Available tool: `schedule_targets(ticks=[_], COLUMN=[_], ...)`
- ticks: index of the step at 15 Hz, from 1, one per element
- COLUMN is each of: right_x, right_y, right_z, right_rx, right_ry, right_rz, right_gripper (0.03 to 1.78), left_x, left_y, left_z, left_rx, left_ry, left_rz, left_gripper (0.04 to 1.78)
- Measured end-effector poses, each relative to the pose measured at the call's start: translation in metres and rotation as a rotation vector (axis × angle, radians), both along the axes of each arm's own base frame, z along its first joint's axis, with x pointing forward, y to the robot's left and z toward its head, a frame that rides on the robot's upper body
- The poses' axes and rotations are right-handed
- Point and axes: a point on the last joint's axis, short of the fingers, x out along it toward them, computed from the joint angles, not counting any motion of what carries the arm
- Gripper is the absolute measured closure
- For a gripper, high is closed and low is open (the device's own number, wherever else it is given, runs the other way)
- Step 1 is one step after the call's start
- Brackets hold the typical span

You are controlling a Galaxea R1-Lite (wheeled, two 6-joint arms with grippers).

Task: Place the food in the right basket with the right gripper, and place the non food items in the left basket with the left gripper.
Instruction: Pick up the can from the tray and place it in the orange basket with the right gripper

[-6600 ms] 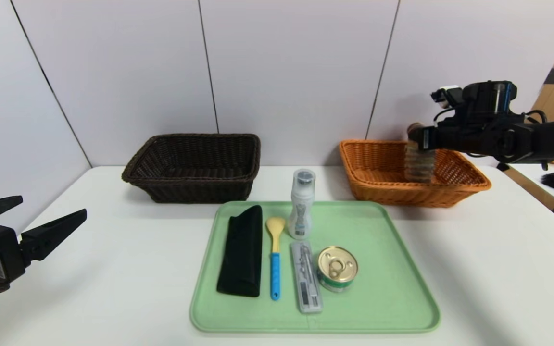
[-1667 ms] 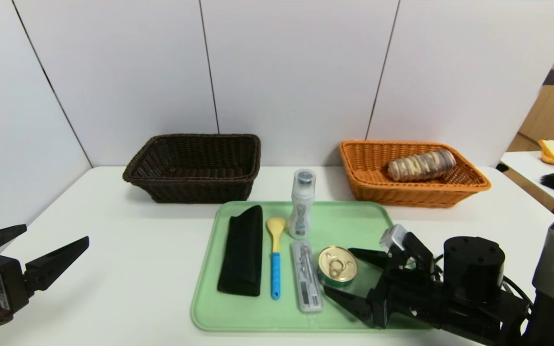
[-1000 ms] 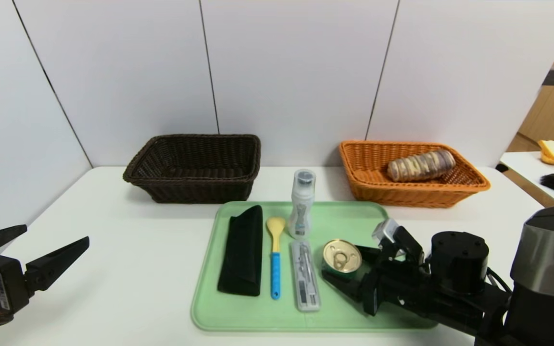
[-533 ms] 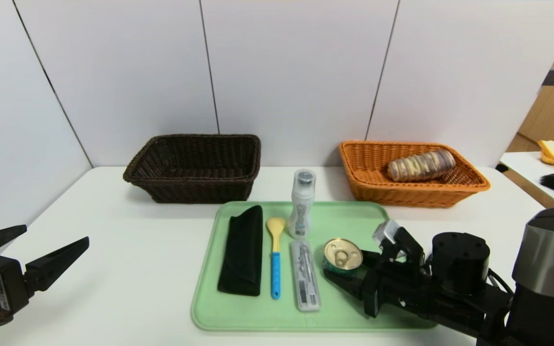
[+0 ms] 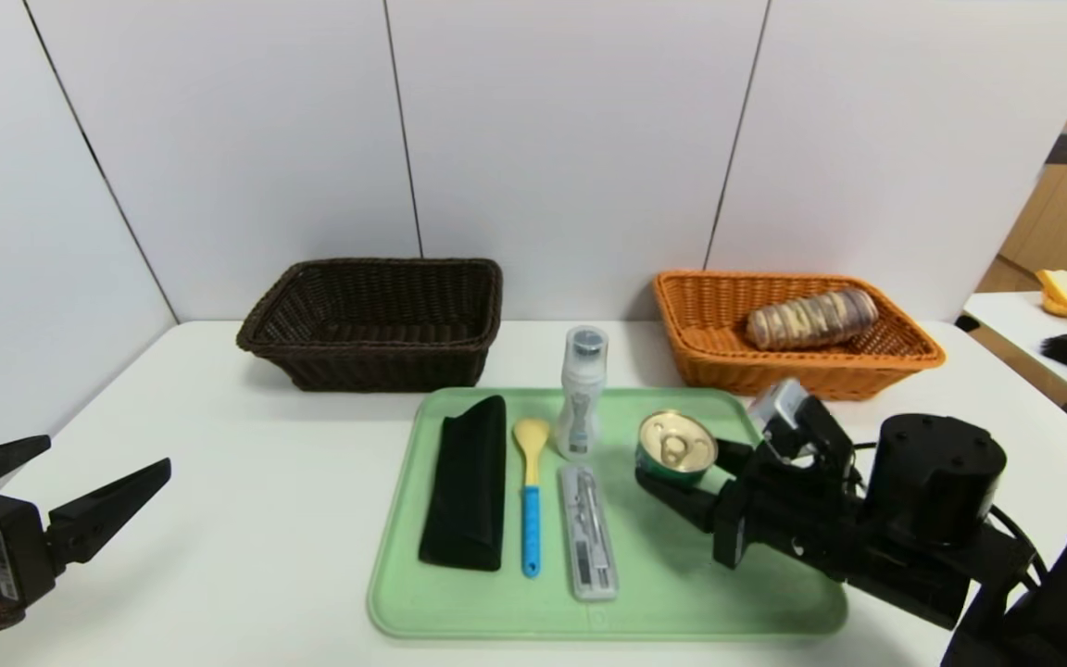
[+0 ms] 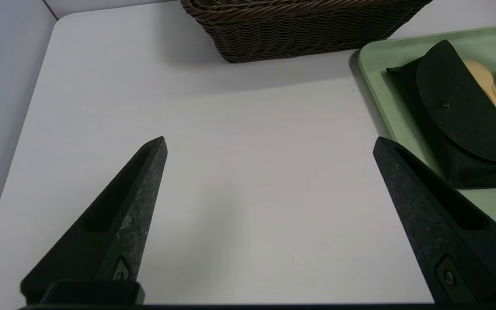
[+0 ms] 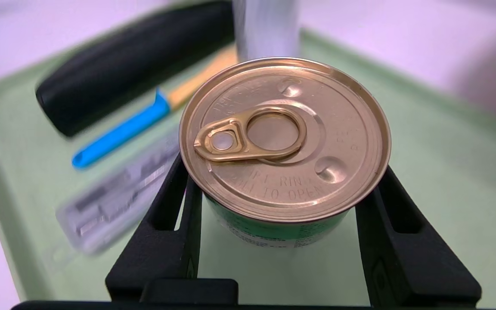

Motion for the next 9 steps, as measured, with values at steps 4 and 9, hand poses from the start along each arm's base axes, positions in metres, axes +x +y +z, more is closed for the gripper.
schedule_targets(ticks=[4, 9], right_x=[0.017, 0.054], right_y=[-0.021, -0.047], right_z=[0.046, 0.105], right_rx=[0.074, 0.073], right_ry=[-0.167, -0.193], right_rz=[-0.1, -0.225], right_gripper=[0.84, 0.84], left_x=[0.0, 0.0], left_y=[0.0, 0.0], left_z=[0.0, 0.0], left_rx=[0.001, 0.002], left_ry=[-0.001, 0.0], left_rz=[0.0, 0.0], left_gripper=[0.13, 0.13])
